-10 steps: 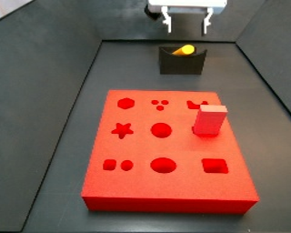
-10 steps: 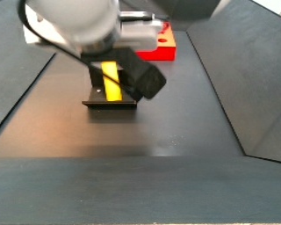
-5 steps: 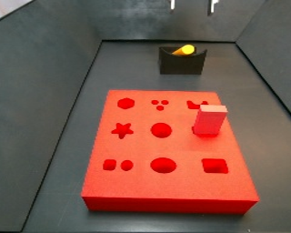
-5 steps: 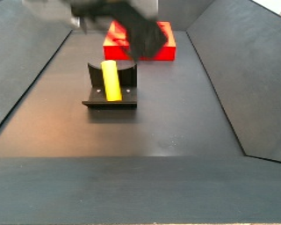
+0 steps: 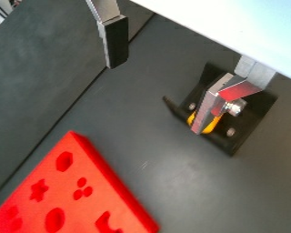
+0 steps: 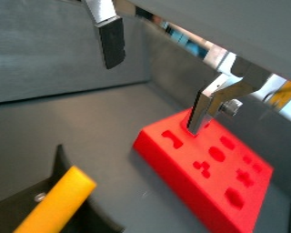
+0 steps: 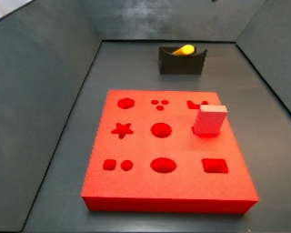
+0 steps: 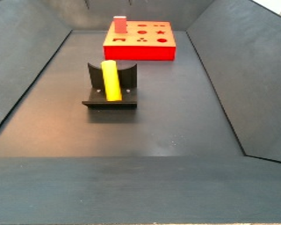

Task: Pick up the oval object. Move up. Place the oval object on the fixture. Regrasp the oval object. Move to above the board. Insert the oval object.
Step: Regrasp the oval object.

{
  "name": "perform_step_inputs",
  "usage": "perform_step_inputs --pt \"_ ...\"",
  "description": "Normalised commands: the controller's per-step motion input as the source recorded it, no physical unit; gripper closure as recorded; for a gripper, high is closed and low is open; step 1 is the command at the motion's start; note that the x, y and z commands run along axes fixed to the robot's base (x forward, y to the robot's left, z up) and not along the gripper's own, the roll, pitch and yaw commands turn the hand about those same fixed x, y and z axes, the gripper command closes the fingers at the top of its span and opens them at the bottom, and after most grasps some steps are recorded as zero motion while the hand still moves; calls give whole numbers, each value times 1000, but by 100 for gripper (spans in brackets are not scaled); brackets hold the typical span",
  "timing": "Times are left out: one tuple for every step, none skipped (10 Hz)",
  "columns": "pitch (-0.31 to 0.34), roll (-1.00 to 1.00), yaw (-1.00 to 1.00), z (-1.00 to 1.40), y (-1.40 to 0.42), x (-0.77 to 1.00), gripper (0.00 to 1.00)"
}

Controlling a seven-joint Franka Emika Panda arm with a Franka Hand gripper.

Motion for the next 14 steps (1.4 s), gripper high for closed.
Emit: perform_step_inputs --pt "41 1000 9 -15 2 -15 0" --pt "39 1000 9 1 -6 -24 0" --pt "33 1000 9 18 -17 -34 0" --pt "26 1000 10 9 -20 -36 0" --pt "21 1000 10 3 -21 -34 0" --pt "18 1000 11 6 -22 -34 0" --pt "8 1000 13 8 -18 -25 0" --pt "4 1000 14 5 -17 -18 0" --pt "2 1000 15 6 -20 -16 0" --pt "3 1000 16 4 -18 -18 0" --pt "9 1000 18 4 -18 -12 0" --pt "13 1000 19 5 -17 -6 0" --pt "23 1000 22 2 -22 13 0" --pt "32 1000 24 -6 -20 24 0"
